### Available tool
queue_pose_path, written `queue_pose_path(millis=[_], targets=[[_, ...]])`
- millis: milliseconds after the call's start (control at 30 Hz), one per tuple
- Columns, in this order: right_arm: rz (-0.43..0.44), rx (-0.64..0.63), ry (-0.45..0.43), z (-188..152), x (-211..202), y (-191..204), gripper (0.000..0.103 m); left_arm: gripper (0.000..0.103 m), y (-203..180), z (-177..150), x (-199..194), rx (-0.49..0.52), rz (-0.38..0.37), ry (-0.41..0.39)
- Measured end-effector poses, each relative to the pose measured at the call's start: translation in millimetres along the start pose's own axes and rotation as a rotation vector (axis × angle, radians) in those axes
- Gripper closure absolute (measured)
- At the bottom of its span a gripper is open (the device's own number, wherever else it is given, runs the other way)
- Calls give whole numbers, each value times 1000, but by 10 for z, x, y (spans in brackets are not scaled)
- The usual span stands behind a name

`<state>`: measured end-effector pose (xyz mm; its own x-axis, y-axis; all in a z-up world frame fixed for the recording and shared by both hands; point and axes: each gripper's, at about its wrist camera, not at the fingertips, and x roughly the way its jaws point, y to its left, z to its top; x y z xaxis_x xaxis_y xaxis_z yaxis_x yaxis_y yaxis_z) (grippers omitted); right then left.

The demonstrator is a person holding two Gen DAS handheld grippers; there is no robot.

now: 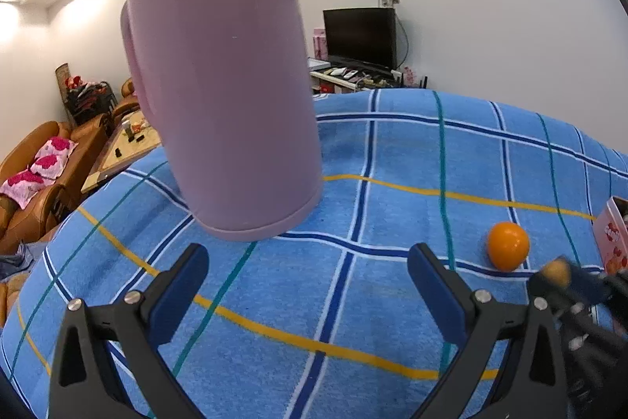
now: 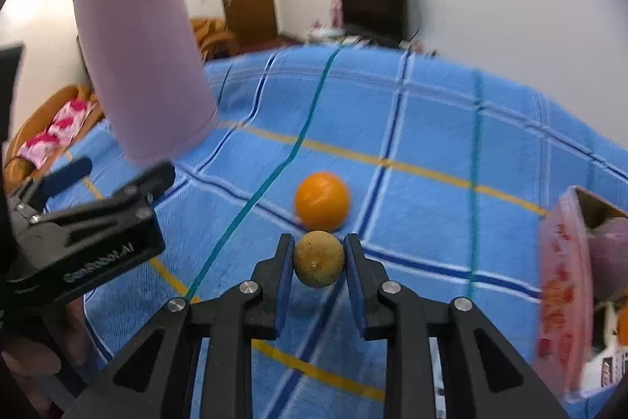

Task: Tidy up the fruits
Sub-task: 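Grasp the small yellow fruit with the right tool while the left grasps a mandarin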

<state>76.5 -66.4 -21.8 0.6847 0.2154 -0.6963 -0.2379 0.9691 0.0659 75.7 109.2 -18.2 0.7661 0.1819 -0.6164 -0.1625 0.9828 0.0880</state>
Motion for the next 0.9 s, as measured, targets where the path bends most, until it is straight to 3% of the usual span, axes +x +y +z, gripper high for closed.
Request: queue_pose_path(millis=[200, 333, 433, 600, 733, 900], targets=[[-118, 19, -161, -23, -327, -176, 76, 0, -358, 35, -109, 87, -118, 9], [-208, 22, -220, -17, -448, -318, 76, 0, -654, 123, -99, 148, -164, 23], [-219, 51, -226, -5, -502, -437, 76, 3, -898, 181, -22, 196, -190, 40], [-224, 71, -232, 2, -532, -513, 75, 18, -1159, 193, 238, 189, -262, 145], [-212, 79, -229, 1, -521, -523, 75, 28, -1268, 178, 392, 184, -265, 191], [-201, 75, -221, 17, -507, -555, 75, 50, -1256, 187, 455, 156, -290, 221]])
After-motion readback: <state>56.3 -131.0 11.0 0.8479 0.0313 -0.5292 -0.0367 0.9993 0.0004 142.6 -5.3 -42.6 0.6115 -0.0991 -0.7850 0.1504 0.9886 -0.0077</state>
